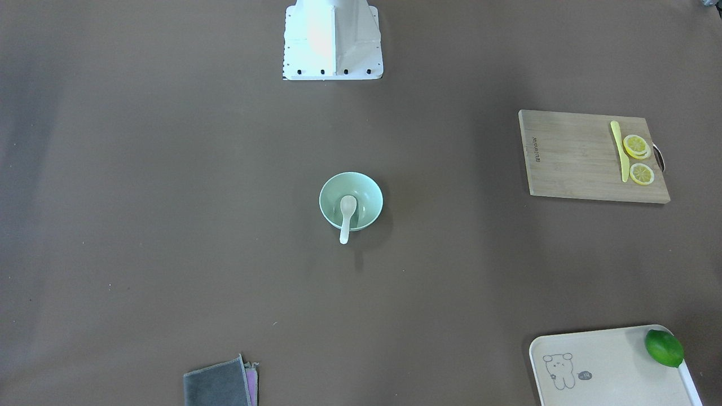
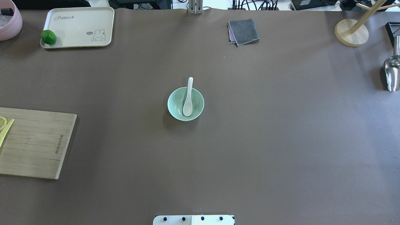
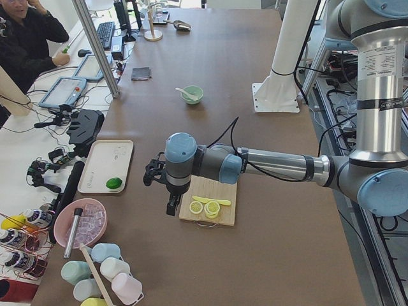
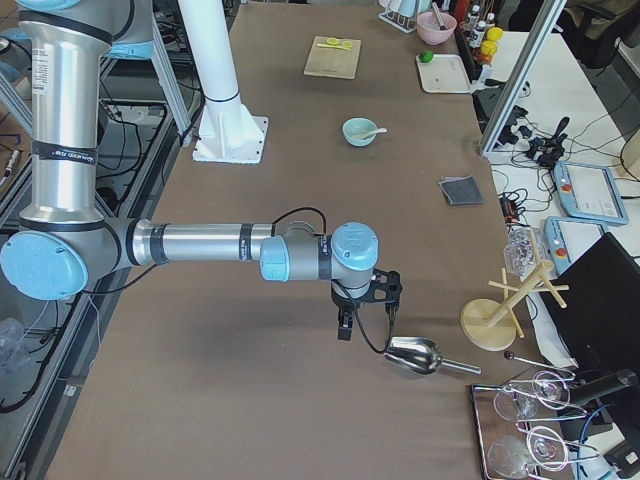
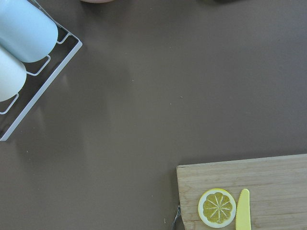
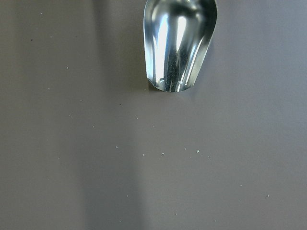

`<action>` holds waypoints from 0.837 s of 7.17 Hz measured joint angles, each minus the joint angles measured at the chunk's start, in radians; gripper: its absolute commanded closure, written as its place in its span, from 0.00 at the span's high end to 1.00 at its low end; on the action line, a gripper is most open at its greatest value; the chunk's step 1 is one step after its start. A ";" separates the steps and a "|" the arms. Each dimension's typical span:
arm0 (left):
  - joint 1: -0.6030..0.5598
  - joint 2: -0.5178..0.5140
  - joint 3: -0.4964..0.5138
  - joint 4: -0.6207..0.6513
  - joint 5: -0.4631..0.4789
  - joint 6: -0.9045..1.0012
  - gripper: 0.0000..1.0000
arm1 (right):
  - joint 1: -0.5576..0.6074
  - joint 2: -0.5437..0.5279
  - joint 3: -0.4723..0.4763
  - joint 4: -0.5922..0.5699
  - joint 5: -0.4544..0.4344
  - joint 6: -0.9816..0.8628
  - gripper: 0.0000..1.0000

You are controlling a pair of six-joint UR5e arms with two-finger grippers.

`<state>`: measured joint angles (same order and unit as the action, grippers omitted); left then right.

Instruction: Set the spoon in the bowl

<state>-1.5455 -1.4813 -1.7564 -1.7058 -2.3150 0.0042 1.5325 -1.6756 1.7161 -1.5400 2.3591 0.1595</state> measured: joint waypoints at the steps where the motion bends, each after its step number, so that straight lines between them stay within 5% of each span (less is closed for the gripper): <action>1: -0.005 0.000 0.000 0.000 0.000 0.001 0.98 | 0.000 0.000 0.000 0.000 0.000 0.000 1.00; 6: -0.010 -0.002 0.000 0.000 0.003 0.001 0.98 | 0.000 -0.001 0.000 0.000 0.000 0.000 1.00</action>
